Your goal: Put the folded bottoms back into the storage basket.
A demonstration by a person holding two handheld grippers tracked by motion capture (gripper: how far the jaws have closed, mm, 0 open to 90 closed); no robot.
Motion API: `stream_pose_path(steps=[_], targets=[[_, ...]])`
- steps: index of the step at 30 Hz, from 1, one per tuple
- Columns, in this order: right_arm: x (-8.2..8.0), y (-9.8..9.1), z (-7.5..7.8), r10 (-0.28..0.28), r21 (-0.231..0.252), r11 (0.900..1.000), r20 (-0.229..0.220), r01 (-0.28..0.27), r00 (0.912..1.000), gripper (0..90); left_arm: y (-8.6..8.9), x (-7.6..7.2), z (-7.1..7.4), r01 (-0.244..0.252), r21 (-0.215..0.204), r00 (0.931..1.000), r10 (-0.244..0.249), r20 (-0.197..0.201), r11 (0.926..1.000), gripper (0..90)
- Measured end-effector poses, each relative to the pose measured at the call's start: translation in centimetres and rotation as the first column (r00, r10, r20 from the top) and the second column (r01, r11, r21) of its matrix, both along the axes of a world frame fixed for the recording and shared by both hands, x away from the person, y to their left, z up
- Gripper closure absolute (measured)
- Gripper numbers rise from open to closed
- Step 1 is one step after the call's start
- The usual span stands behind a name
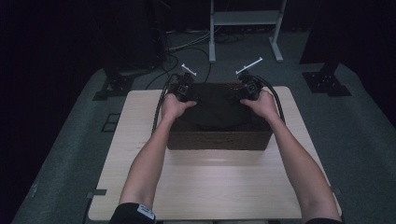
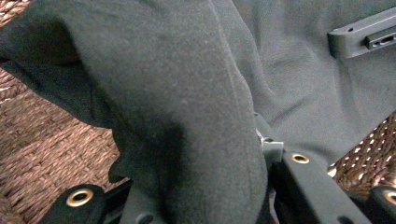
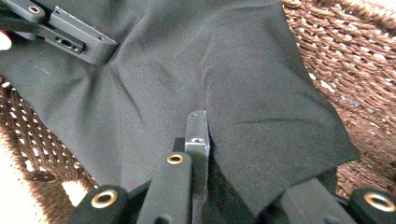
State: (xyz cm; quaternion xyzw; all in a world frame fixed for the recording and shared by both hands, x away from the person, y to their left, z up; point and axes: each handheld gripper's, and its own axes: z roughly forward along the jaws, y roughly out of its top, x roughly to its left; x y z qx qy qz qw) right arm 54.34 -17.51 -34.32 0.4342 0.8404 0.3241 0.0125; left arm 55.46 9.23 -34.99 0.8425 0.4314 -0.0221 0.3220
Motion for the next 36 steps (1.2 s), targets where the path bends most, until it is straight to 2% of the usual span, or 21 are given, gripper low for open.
stream_pose_path(steps=[12, 29, 36], targets=[[0.6, 0.7, -1.4, 0.005, -0.01, 0.9999, -0.034, -0.005, 0.9994, 76.8, 0.4, 0.2, -1.5, -0.018, 0.023, 0.9995, 0.019, -0.025, 0.9996, 65.9], [0.9, 1.0, -2.3, 0.003, -0.022, 0.9997, -0.063, -0.004, 0.998, 76.8, 0.5, 0.4, -2.2, -0.023, 0.052, 0.9985, 0.025, -0.048, 0.9984, 63.2], [0.9, 0.5, -3.2, -0.009, -0.021, 0.9998, -0.082, 0.007, 0.9966, 76.8, 0.3, 0.5, -2.6, -0.024, 0.062, 0.9977, 0.028, -0.062, 0.9978, 61.8]])
